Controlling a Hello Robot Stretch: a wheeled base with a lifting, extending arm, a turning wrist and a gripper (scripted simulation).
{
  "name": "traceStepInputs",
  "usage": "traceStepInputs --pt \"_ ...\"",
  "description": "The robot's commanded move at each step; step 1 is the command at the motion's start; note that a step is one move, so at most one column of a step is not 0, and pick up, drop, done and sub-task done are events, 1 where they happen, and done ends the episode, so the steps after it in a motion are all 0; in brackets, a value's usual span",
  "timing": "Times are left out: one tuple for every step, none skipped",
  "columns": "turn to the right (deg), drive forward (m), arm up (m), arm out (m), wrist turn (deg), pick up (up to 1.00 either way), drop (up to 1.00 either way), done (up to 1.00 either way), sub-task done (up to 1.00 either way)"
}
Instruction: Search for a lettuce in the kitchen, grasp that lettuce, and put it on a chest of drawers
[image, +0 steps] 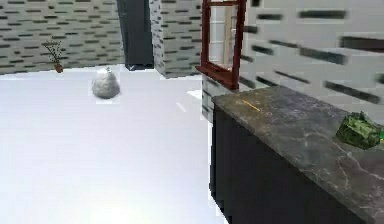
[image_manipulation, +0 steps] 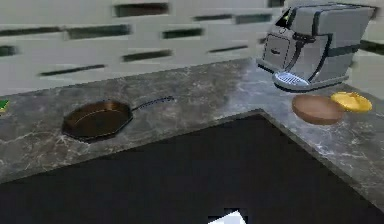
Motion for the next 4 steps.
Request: traceStepInputs --pt "45.0 0.00 0.00 0.00 0.0 0.00 0.00 0.00 0.00" --pt "9.0 0.00 0.00 0.00 0.0 0.00 0.00 0.00 0.00" --pt "0.0 0.25 0.00 0.00 0.0 0.00 0.00 0.00 0.00" --pt "-45.0 0.00 0.00 0.00 0.0 0.00 0.00 0.00 0.00"
